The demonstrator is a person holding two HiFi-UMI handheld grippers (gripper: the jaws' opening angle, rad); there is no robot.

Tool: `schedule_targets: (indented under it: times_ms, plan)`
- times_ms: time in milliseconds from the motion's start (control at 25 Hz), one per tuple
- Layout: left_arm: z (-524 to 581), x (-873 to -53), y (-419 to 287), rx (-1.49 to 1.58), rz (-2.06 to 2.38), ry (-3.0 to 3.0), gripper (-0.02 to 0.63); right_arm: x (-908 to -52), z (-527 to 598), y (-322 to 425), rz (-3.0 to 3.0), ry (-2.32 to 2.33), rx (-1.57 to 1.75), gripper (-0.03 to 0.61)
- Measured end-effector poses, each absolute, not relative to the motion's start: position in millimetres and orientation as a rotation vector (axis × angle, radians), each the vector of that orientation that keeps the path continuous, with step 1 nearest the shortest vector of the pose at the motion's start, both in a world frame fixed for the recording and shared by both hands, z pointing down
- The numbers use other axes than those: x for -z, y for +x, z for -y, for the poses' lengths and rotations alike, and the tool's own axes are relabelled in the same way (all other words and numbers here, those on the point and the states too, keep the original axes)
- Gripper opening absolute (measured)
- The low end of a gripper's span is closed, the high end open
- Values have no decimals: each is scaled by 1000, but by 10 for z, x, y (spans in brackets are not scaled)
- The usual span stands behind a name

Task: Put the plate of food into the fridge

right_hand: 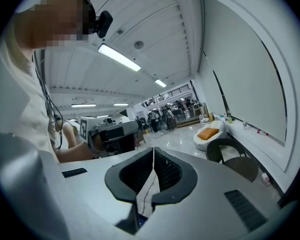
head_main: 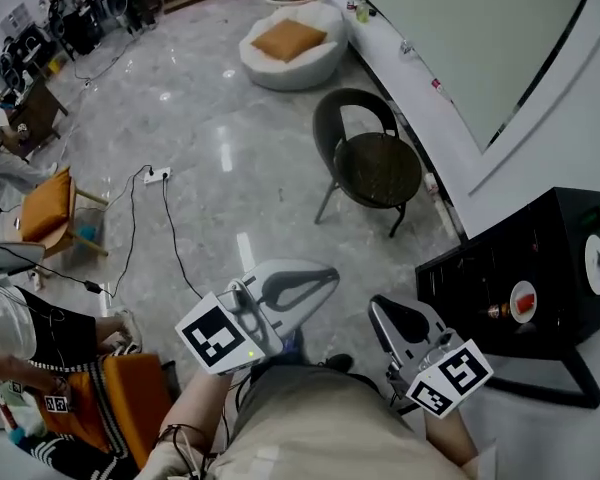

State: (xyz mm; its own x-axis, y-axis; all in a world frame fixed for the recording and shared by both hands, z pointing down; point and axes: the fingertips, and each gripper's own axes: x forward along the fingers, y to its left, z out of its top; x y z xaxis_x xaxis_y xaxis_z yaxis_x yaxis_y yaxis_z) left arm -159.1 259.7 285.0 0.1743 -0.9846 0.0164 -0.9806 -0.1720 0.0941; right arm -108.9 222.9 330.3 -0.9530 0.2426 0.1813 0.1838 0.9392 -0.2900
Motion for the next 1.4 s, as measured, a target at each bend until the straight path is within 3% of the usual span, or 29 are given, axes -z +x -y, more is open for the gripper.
schedule_targets:
  times_ms: [720,1400]
  plan:
    - [-3089,-3016,-2620,191,1924,2352,18,-3245,-2709,-1948,2867,-202,-256,21]
    - [-2028,-2864,-1750,76,1872,2419,18,-3149,-1708,-1129,2916,-179,-334,21]
